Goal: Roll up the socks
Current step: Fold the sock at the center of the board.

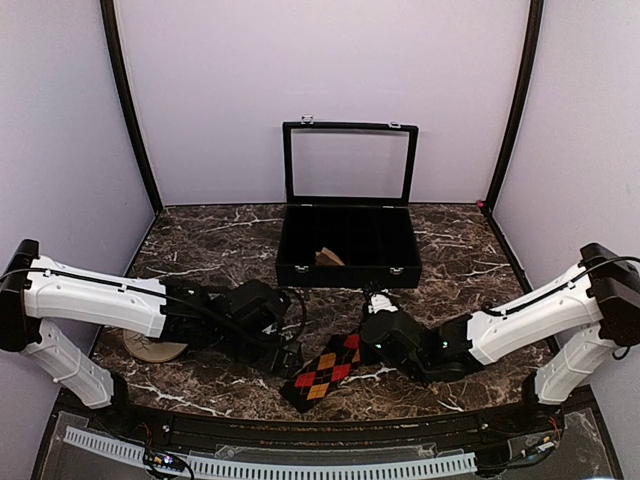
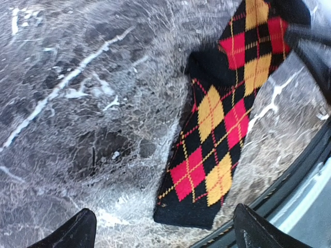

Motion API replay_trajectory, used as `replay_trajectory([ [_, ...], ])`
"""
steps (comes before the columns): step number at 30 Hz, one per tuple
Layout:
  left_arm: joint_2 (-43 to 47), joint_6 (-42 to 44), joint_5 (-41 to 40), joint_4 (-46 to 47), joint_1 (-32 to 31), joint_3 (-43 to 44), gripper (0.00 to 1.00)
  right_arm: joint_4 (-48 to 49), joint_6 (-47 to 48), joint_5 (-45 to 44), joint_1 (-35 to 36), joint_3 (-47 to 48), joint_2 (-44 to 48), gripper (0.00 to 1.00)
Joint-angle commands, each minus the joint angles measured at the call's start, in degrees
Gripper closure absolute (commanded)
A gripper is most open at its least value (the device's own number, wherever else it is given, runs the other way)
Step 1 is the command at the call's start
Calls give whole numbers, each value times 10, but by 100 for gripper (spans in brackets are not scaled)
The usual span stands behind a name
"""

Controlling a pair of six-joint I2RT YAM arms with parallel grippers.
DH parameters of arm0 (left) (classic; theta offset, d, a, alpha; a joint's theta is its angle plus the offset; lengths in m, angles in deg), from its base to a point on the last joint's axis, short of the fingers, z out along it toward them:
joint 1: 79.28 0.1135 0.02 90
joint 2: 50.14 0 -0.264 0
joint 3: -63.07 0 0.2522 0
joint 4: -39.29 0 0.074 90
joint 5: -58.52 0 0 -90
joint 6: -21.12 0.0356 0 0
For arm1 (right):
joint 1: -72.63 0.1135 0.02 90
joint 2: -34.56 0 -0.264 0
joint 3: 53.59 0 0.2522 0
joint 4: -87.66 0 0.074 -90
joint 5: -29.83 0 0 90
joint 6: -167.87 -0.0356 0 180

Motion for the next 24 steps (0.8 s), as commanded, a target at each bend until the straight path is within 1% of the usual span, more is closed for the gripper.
replay_trajectory([
  [1,42,-54,-5,-33,12,-11,5,9,82,-50,33,28,-5,100],
  [8,72,-96,-25,-90,25,-8,5,26,175,-49,96,59,-26,99],
  [15,105,-121,-42,-121,29,-10,5,6,241,-58,172,110,-93,97],
  [20,115,-120,-43,-129,32,-9,5,-13,255,-60,201,138,-137,96],
  [24,121,-119,-38,-124,32,-15,5,-50,238,-68,210,158,-169,93],
])
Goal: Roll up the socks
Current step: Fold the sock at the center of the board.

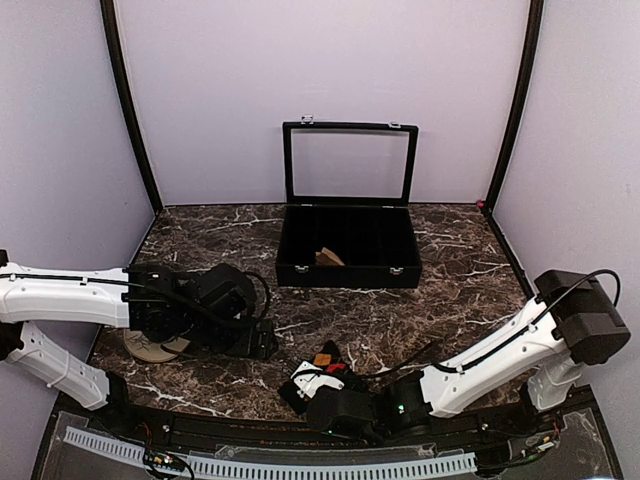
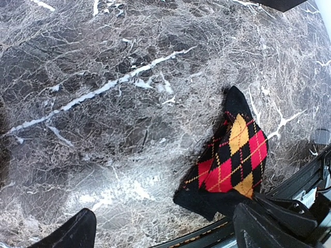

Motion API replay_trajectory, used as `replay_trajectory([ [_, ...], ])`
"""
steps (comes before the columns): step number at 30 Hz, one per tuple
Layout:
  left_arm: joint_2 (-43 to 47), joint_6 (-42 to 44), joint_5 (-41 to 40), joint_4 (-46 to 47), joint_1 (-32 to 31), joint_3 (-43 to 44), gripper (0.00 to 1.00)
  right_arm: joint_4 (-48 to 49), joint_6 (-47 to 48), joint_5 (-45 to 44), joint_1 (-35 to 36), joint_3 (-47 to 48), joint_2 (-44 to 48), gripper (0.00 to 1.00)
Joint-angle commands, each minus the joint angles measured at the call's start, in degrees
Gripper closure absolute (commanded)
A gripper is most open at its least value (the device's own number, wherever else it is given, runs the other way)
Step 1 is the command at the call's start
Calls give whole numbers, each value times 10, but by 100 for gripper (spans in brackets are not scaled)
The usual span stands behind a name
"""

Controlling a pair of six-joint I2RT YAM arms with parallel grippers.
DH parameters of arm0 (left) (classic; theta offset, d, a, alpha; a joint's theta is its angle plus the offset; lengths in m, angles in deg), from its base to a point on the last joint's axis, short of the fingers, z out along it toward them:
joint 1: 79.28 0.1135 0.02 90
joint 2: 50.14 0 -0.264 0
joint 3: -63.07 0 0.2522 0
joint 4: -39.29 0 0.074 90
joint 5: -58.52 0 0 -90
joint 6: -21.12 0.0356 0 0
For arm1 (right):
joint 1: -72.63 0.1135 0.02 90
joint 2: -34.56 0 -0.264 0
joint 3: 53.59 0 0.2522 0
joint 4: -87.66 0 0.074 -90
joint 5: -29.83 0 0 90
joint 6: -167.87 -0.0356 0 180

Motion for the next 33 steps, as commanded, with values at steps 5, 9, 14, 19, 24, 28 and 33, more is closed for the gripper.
replay_trajectory([
  [5,24,-3,10,-3,4,-23,5,-76,-31,-53,13,38,-51,91],
  [9,26,2,9,-3,4,-24,5,-83,-40,-96,13,37,-27,91],
  [14,16,21,11,4,4,-19,5,-106,-52,-133,-12,50,11,92],
  [19,-2,37,22,37,4,-24,5,-143,-90,-144,-46,61,44,92],
  [24,-23,56,37,88,4,-29,5,-176,-115,-150,-71,65,45,92],
  [28,-51,69,55,115,4,-23,5,-186,-120,-161,-87,53,42,92],
  [33,-85,79,71,135,3,-8,6,-173,-111,-167,-108,23,54,92],
])
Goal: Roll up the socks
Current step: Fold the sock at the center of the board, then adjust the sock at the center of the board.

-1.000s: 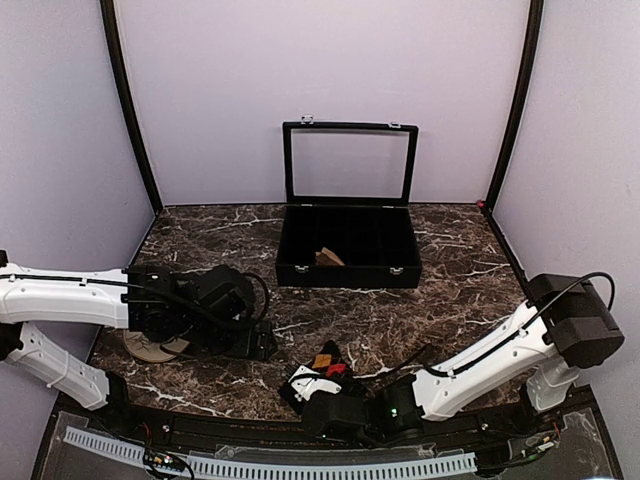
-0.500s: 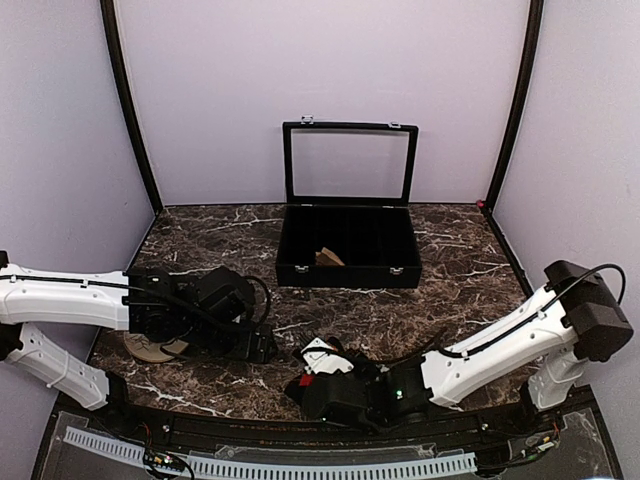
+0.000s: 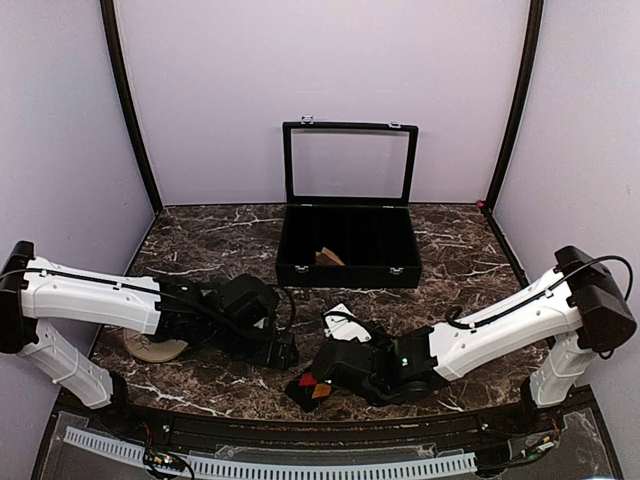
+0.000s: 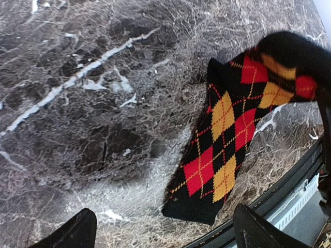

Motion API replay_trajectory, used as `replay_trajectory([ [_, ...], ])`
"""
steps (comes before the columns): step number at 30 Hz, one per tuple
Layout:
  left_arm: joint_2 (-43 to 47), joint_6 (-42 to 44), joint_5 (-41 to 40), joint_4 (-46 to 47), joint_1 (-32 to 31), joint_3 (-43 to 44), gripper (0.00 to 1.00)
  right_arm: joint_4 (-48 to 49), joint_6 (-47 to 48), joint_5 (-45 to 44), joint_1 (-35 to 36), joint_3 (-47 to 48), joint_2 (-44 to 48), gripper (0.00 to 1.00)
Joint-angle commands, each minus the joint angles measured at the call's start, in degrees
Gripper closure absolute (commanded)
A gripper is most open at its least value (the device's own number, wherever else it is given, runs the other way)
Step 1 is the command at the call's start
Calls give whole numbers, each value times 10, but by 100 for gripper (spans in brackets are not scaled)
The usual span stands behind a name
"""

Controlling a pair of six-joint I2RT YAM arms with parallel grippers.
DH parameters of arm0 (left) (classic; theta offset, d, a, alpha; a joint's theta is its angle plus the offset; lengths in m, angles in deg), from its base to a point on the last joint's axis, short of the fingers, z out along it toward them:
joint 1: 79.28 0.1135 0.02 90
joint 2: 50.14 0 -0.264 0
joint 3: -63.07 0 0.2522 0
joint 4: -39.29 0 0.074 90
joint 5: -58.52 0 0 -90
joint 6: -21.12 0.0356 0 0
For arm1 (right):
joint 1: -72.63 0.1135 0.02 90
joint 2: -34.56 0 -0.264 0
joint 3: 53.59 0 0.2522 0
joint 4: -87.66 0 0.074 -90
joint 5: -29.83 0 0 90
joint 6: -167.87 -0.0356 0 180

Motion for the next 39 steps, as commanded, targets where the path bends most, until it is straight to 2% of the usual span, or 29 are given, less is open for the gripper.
replay_trajectory([
  [1,-25,23,22,27,2,15,6,9,5,-20,-20,-30,14,92],
  [9,-71,38,21,15,2,51,6,70,78,-10,-27,-65,8,92],
  [19,-57,21,-16,-31,13,50,5,139,163,39,3,-99,18,91],
  [31,-18,-7,-30,-57,21,25,5,121,145,47,56,-69,-54,88],
  [39,-11,-5,-29,-58,21,16,5,119,133,62,72,-64,-62,84],
])
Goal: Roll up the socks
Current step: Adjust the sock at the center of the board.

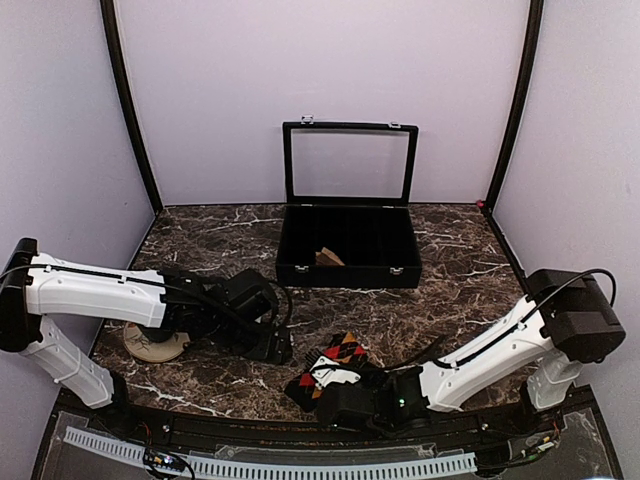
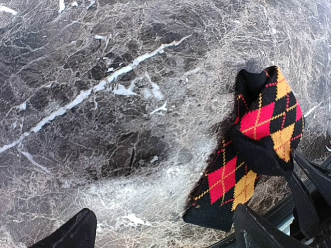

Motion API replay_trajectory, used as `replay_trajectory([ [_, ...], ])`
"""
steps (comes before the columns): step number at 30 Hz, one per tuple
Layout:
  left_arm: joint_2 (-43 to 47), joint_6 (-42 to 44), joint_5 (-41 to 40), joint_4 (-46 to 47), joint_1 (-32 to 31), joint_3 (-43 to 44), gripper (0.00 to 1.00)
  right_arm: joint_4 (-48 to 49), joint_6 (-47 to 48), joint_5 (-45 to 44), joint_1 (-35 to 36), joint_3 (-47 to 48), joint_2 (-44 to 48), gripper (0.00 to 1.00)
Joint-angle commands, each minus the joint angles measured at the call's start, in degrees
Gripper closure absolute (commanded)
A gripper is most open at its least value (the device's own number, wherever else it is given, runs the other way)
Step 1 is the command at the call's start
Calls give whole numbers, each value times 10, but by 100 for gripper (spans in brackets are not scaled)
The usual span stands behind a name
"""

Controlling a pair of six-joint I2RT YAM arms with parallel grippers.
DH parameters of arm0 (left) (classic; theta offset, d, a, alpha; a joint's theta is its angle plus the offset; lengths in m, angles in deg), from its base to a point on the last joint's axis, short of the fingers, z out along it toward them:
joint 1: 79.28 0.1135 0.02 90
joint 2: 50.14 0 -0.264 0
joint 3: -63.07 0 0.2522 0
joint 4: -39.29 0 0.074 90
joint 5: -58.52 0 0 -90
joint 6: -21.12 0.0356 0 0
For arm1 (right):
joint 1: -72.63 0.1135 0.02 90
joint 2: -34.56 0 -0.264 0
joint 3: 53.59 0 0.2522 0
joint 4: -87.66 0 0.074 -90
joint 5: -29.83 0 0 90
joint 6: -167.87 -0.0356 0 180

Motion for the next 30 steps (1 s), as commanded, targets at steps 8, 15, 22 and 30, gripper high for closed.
replay_trajectory([
  [8,9,1,-4,-7,2,-11,5,4,-11,54,25,20,-14,55],
  [15,2,3,6,6,2,-13,6,-10,-23,55,26,13,4,54],
  [22,-18,22,27,25,2,8,3,-61,-101,39,26,-9,81,46],
  [30,-57,28,68,35,2,63,1,-170,-240,-6,19,-20,163,39],
])
